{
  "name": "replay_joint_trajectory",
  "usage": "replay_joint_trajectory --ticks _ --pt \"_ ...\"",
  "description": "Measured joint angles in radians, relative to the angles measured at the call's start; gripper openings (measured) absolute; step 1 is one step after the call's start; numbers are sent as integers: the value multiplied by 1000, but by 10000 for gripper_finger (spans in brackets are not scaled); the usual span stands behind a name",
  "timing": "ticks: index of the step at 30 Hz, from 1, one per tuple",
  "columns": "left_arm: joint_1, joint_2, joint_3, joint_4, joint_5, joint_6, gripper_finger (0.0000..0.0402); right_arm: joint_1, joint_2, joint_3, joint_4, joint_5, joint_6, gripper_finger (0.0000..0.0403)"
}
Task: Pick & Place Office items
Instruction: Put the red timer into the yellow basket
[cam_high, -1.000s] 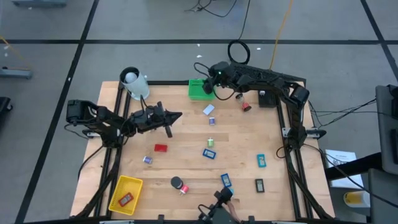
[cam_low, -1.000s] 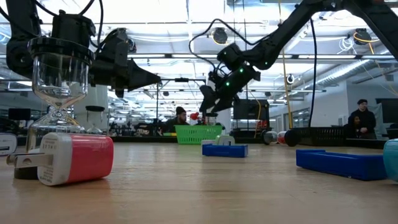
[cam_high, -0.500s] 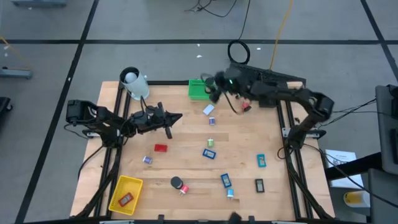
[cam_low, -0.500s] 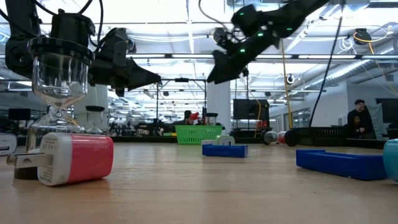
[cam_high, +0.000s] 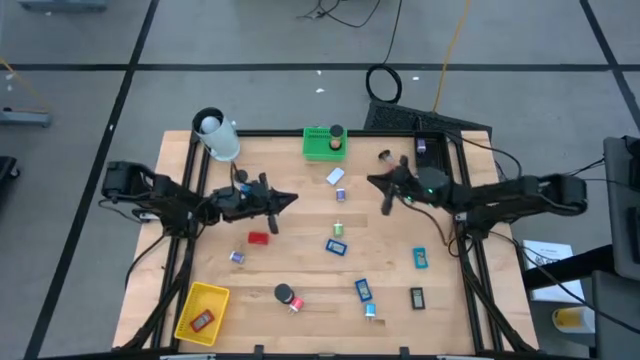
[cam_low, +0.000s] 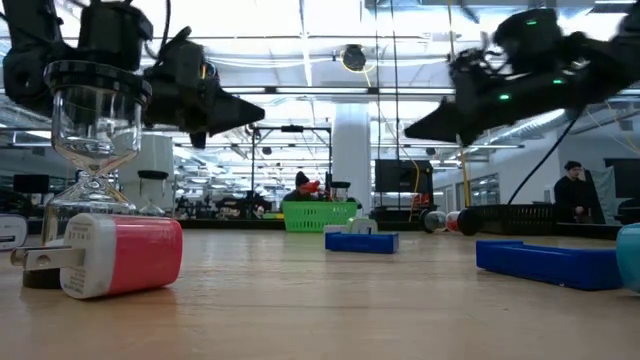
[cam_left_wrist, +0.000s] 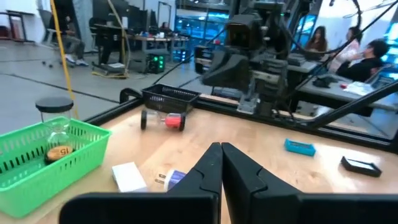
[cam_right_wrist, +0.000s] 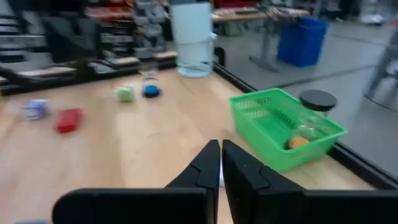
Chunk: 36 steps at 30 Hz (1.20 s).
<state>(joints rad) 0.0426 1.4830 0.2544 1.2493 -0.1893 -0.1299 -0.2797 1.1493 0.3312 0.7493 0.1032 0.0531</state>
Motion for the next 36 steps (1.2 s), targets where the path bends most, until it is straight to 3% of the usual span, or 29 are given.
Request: replay_joint_trajectory --ticks 3,11,18,22,29,36 --pt "-38 -43 70 -221 -36 -4 4 20 -70 -70 31 2 -3 8" --pt "-128 -142 419 -1109 -55 -75 4 36 -214 -173 137 -7 -42 3" --pt "-170 -134 641 -1749 46 -256 28 36 -288 -216 134 -27 -76 3" --pt "-183 -134 716 -1915 87 -326 58 33 -299 -217 138 -27 -129 1" --pt "-220 -79 715 -2071 295 -454 153 -3 -299 -217 182 -23 -244 1" --pt "-246 -48 727 -2163 276 -446 257 -41 -298 -217 158 -25 -238 1"
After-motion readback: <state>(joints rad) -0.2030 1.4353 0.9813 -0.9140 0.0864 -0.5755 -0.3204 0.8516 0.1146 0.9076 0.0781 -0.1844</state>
